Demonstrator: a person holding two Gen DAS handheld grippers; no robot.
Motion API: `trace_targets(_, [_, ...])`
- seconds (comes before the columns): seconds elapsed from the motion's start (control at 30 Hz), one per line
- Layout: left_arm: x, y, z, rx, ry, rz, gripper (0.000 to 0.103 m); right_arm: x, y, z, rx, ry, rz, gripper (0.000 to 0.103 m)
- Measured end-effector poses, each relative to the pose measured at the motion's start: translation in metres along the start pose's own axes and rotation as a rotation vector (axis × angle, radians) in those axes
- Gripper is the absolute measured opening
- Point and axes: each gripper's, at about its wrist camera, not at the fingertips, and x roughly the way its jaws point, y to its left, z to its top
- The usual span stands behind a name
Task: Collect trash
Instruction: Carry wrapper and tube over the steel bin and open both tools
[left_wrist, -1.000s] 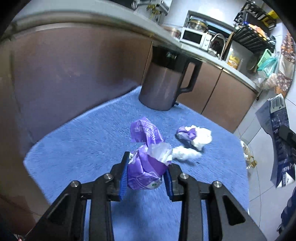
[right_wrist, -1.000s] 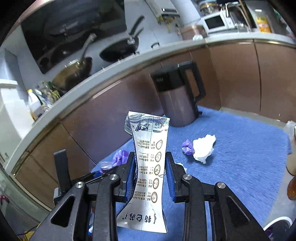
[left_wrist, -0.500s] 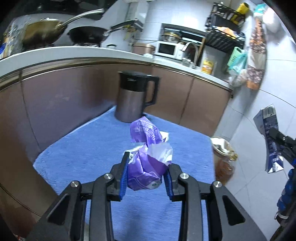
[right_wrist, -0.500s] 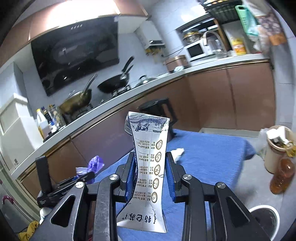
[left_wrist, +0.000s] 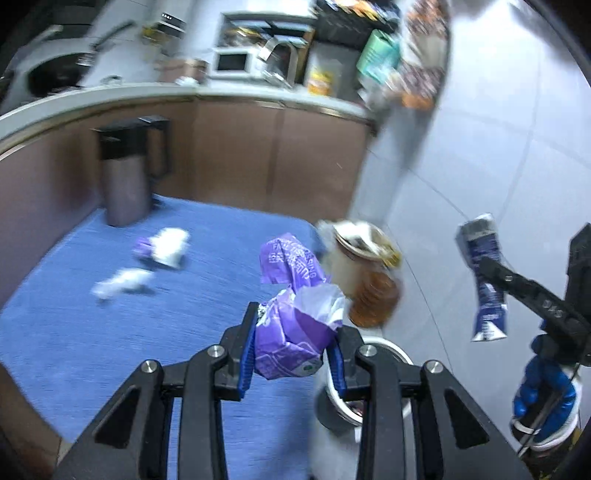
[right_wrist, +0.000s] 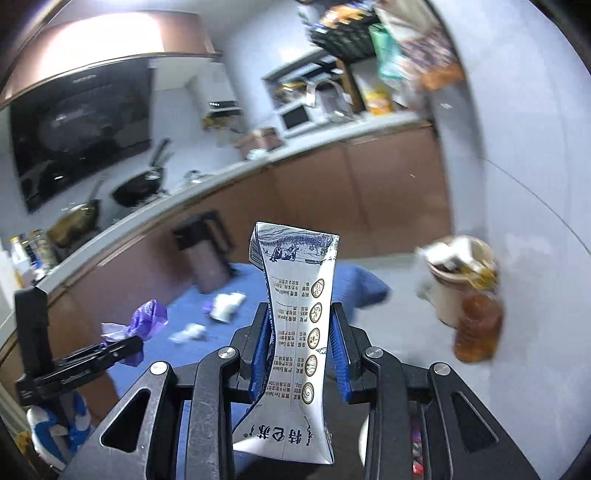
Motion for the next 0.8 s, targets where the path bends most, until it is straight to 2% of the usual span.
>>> trace_targets(0.2, [0.082,-0.066,-0.022,0.071,0.157,-0.088,0.031,0.032,-0.081,-0.036,0.136,0.102,-0.113,0.031])
trace_targets(0.4, [0.146,-0.109,-0.045,0.113,0.293,-0.151,0.034,0.069,-0.139,-0.073,0.225,0.213,-0.198,0.031])
trace_targets(0.53, [0.176,-0.127,-0.056,0.139,0.356,-0.175,0.036,0.092,-0.168,-0.093,0.277,0.277,-0.234,0.032])
trace_targets(0.63, [0.195,-0.131,-0.058,0.134,0.393,-0.201,0.038,0.107,-0.183,-0.109,0.309,0.324,-0.245,0.037])
trace_targets(0.73, [0.205,-0.13,-0.058,0.126,0.404,-0.218,0.047,0.116,-0.194,-0.122,0.323,0.358,-0.275,0.041])
trace_targets(0.8, [0.208,-0.129,-0.057,0.12,0.406,-0.231,0.047,0.117,-0.198,-0.125,0.326,0.369,-0.288,0.042])
